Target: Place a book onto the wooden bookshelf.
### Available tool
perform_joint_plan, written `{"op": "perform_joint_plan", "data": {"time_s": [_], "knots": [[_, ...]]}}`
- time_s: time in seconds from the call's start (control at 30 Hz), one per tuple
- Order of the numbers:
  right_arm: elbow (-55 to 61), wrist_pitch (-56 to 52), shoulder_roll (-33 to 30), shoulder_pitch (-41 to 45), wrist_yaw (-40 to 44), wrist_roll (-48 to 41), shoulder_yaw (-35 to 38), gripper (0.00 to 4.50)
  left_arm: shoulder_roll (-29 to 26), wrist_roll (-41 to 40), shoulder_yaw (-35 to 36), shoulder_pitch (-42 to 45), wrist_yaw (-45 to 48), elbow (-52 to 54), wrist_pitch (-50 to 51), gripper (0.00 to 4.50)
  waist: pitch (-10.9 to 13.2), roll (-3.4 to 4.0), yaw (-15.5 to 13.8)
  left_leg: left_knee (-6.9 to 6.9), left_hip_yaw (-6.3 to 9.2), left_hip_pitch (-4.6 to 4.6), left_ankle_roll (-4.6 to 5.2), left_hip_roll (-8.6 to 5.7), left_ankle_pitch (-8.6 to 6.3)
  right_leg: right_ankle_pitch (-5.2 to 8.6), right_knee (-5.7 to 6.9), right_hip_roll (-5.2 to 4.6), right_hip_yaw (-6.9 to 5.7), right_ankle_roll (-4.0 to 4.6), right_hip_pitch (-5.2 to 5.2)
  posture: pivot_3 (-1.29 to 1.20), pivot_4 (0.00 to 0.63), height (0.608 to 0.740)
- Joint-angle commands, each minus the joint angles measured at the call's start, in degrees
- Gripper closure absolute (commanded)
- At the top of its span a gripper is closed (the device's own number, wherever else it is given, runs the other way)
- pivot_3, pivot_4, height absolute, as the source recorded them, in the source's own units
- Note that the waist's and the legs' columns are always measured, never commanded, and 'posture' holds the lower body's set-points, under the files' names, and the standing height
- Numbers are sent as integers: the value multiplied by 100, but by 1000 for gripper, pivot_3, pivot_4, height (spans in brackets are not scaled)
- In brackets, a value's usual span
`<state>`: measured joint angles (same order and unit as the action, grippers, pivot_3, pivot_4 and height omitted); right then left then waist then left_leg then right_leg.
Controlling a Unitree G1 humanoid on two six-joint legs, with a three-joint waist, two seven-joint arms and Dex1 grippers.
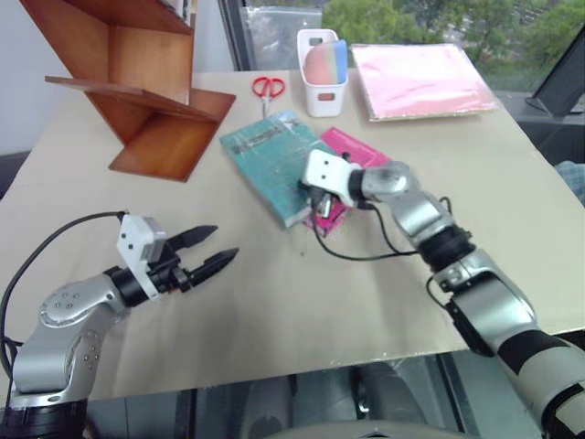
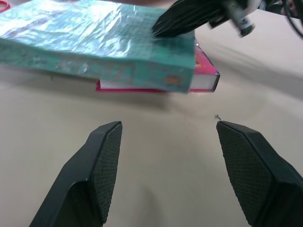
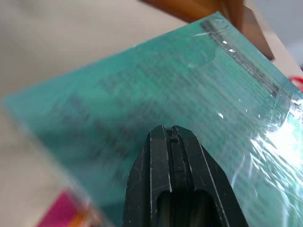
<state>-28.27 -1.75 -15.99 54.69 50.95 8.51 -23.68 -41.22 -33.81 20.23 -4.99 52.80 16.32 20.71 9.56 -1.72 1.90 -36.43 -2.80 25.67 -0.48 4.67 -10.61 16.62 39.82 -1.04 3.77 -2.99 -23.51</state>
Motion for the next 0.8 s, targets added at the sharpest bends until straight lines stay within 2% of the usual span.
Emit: {"op": "perform_joint_plan", "data": {"time_s": [0.03, 0.13, 0.23, 0.43, 0.53, 0.67, 0.8], "knots": [[65, 60, -437, -541, 541, 71, -136, 4434, 9, -102, 107, 32, -103, 221, 32, 1068, -16, -2, -10, 0, 0, -6, 0, 0, 0, 0, 0, 0, 0, 0, 6, 0, 150, 740], [365, 79, -611, -764, 679, 16, -94, 4434, 19, -206, 95, 94, -160, 199, 183, 1068, -31, -8, -6, 0, -1, -36, 0, 0, 0, 1, -1, 0, 0, 1, 32, 0, 150, 740], [643, 163, -723, -967, 739, -27, -48, 4434, 37, -376, 62, 215, -254, 172, 483, 1068, -35, -12, -5, 10, -5, -107, -1, 1, -2, 7, -10, -1, 3, 8, 95, 0, 150, 740], [1091, 29, -578, -1037, 308, -117, 265, 4434, 290, -1010, -69, 638, -981, 211, 1644, 1068, -36, -13, 23, 9, -3, -110, 0, 2, -1, 6, -5, 2, 5, 7, 99, 0, 150, 740], [1434, -287, -575, -923, 135, -295, 601, 4434, 385, -1076, -103, 749, -1152, 237, 1857, 1068, -33, -14, 42, 9, -1, -101, 0, 3, -1, 5, -4, 4, 6, 5, 93, 0, 150, 740], [2416, -895, -796, -1034, 89, -681, 1087, 3231, 416, -1028, -175, 816, -1194, 254, 1892, 1068, -26, -11, 29, 11, -3, -88, -1, 3, -1, 5, -5, 3, 7, 6, 80, 0, 150, 740], [4491, -2400, -1198, -1835, 257, -1821, 1880, 1150, 362, -942, -220, 924, -1104, 214, 1801, 1068, -26, -12, -32, 22, -1, -81, -2, 2, -2, 9, -17, 1, 2, 11, 79, 0, 150, 740]]}}
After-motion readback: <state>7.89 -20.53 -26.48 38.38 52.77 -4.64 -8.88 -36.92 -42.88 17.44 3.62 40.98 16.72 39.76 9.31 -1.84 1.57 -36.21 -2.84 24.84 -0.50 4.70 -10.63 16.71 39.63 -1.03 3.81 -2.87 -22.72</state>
